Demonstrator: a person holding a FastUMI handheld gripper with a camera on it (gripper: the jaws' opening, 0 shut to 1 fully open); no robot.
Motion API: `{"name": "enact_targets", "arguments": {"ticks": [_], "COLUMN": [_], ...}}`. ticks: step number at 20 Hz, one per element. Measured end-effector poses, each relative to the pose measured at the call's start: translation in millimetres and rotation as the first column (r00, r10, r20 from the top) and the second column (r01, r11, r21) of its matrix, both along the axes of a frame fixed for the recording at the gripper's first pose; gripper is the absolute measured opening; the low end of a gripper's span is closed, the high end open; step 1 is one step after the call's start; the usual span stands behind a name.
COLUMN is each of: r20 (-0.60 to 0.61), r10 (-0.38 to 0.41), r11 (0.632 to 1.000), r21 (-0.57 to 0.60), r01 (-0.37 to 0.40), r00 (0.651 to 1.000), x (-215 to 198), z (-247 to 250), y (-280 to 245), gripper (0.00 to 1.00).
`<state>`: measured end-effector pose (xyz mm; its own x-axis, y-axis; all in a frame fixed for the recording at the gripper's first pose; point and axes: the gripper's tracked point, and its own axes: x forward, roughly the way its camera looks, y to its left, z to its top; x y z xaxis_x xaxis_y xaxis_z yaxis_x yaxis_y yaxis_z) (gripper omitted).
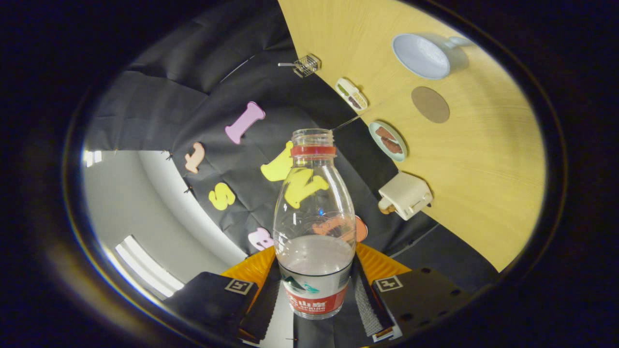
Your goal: Take the bottle from table, then pour the juice into the cup, finally place the bottle on the coaster
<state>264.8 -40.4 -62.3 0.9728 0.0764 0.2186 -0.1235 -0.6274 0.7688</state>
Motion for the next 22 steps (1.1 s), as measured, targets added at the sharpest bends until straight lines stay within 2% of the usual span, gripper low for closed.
{"name": "enact_targets", "arguments": {"ticks": [4, 7, 10, 12, 13, 15, 18, 22], "r20": [0.019, 0.011, 0.012, 0.019, 0.02, 0.029, 0.072, 0.135], "r10": [-0.027, -0.061, -0.083, -0.094, -0.095, -0.114, -0.13, -0.128], "r11": [1.0, 0.985, 0.937, 0.88, 0.836, 0.715, 0.49, 0.18], "r21": [-0.015, -0.163, -0.34, -0.466, -0.541, -0.692, -0.862, -0.971], "r01": [0.027, 0.062, 0.082, 0.092, 0.09, 0.103, 0.127, 0.156], "r00": [0.999, 0.998, 0.996, 0.995, 0.995, 0.993, 0.989, 0.983], "x": [-2.5, -6.6, -0.1, 8.4, 10.5, 13.0, 19.7, 33.1], "z": [-5.0, -14.4, -21.2, -20.5, -22.6, -26.5, -26.9, -33.2], "y": [-3.1, -0.8, 7.6, 11.0, 13.5, 9.1, 1.2, -10.8], "gripper": [0.76, 0.76, 0.76, 0.76, 0.76, 0.76, 0.76, 0.77]}}
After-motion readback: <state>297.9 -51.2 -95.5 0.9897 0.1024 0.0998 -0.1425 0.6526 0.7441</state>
